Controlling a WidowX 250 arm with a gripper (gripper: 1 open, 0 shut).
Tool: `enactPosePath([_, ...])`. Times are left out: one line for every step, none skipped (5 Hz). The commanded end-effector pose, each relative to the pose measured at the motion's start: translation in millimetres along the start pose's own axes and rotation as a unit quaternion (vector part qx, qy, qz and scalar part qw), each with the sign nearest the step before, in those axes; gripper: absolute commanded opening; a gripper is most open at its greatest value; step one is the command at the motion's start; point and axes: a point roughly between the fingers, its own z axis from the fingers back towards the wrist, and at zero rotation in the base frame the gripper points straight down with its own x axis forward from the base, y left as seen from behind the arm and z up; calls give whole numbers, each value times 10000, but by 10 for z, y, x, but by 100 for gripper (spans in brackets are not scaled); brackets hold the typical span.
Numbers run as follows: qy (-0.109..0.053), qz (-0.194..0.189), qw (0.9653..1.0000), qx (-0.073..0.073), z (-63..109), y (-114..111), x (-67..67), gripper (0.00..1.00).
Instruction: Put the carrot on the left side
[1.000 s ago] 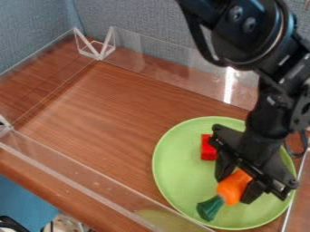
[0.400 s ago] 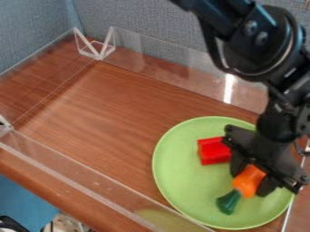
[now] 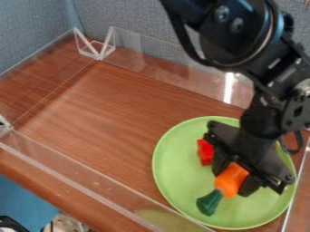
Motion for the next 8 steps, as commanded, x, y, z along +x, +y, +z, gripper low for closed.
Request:
enactPosePath([-270, 469, 9985, 71, 190, 276, -32, 0])
enactPosePath([-182, 1054, 9940, 225, 135, 714, -180, 0])
enactPosePath([-140, 1698, 9847, 370, 77, 1202, -295, 0])
enactPosePath([-118, 2224, 9738, 448, 7, 1531, -332, 0])
enactPosePath([-74, 2685, 9622, 451, -74, 1705, -254, 0])
enactPosePath([-161, 2098, 9773, 251, -22, 1797, -146, 0])
enactPosePath([-207, 1666, 9858, 79, 8, 1858, -54, 0])
enactPosePath([-178, 1642, 9863, 15, -150, 1810, 24, 0])
